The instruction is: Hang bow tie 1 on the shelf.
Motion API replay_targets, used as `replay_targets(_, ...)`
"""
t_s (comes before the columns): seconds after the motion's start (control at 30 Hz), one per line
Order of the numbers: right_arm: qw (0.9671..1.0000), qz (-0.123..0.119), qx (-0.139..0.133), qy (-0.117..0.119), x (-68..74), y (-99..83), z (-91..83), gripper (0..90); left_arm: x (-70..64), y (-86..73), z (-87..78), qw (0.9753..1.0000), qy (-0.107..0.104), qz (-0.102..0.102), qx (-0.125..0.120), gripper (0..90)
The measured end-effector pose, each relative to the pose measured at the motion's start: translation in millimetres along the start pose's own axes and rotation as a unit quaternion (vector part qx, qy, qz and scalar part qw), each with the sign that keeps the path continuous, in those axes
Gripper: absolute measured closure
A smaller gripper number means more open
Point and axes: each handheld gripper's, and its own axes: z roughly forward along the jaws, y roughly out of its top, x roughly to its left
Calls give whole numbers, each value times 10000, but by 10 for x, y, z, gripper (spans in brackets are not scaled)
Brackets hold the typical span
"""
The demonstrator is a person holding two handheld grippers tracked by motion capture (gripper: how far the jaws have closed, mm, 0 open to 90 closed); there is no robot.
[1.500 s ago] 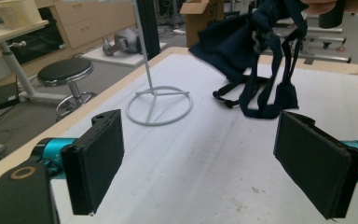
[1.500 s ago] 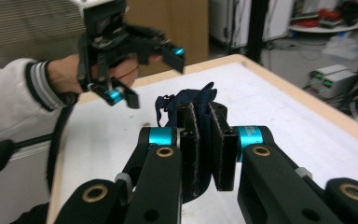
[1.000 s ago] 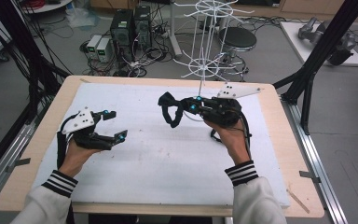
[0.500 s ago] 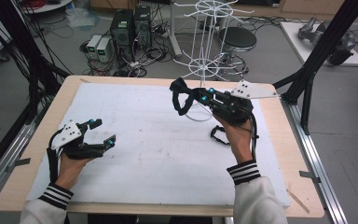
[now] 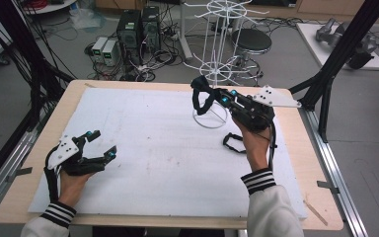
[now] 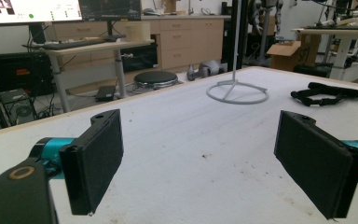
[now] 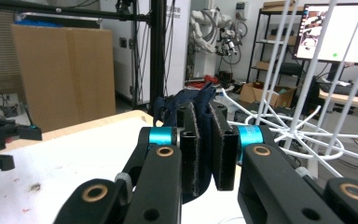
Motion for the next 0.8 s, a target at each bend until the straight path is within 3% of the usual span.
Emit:
replay_targets(0.37, 9990, 13, -243, -363, -81, -8, -51, 842, -27, -87, -54, 9999, 81, 47, -136, 160)
replay_targets(0.8, 9975, 178, -259, -641, -211, -104, -72, 841, -32, -134, -99, 9994, 163, 77, -300, 160)
